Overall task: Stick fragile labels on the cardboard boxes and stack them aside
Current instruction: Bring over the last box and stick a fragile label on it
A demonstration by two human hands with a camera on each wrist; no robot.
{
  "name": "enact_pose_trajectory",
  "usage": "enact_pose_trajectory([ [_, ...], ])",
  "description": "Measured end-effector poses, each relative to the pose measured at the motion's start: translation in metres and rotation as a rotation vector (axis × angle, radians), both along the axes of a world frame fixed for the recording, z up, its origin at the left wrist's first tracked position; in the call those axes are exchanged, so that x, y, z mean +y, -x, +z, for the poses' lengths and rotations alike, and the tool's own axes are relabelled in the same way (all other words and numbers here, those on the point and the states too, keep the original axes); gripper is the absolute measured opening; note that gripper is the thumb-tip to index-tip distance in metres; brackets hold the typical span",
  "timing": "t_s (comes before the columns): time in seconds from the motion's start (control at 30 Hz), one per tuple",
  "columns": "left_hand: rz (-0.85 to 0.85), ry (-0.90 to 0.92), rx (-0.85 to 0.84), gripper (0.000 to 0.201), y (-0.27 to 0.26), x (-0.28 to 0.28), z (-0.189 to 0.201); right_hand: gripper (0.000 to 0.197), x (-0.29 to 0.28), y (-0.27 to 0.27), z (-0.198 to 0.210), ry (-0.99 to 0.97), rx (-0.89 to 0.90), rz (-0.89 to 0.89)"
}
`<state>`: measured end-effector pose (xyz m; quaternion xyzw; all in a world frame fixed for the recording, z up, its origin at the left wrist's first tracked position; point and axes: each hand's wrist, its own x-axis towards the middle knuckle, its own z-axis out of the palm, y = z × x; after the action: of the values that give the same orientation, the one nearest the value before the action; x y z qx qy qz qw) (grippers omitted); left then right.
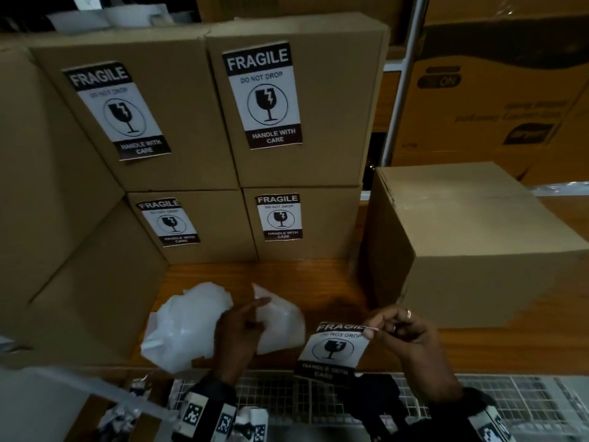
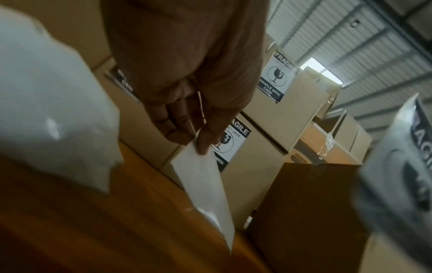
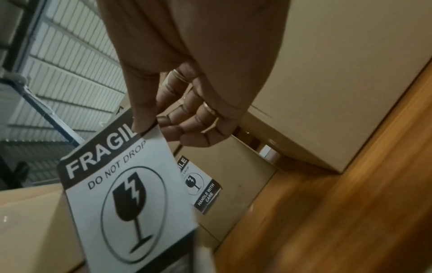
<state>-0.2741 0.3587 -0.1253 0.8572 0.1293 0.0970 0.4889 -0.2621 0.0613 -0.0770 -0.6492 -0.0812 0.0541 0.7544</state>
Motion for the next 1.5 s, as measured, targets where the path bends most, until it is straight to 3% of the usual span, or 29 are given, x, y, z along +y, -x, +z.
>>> enact_pose_trajectory([
  [0.17, 0.113, -0.23, -0.204, 0.054, 0.011, 0.061, -0.003, 0.034, 0.001, -0.005, 0.001, -0.024, 0.004, 0.021],
  [0.37, 0.205, -0.495, -0.042, 0.055, 0.014, 0.091, -0.022, 0.041, 0.002, -0.002, -0.003, 0.009, 0.031, 0.011],
  [0.53, 0.257, -0.63, -0.069, 0.046, 0.011, 0.086, -0.024, 0.008, -0.009, -0.002, 0.004, -0.005, 0.046, -0.028],
  [0.7, 0.173, -0.568, -0.15, 0.036, -0.002, 0.038, 0.003, 0.011, -0.039, -0.008, 0.018, 0.033, -0.037, -0.127],
  [0.83, 0.052, -0.36, -0.285, 0.059, -0.017, -0.031, 0.039, 0.011, -0.071, -0.017, 0.029, 0.029, -0.108, -0.182],
  [0.97, -0.102, -0.372, -0.425, 0.028, -0.032, -0.09, 0.072, 0.008, -0.101, -0.028, 0.034, 0.026, -0.17, -0.221],
  [1.17, -0.288, -0.25, -0.568, 0.037, -0.047, -0.166, 0.113, 0.015, -0.131, -0.041, 0.037, 0.03, -0.209, -0.224],
  [1.33, -0.383, -0.337, -0.573, 0.055, -0.073, -0.201, 0.111, 0.018, -0.142, -0.054, 0.036, 0.021, -0.223, -0.222],
  [1.5, -0.366, -0.359, -0.65, 0.046, -0.097, -0.208, 0.085, 0.01, -0.14, -0.062, 0.033, 0.078, -0.268, -0.27],
])
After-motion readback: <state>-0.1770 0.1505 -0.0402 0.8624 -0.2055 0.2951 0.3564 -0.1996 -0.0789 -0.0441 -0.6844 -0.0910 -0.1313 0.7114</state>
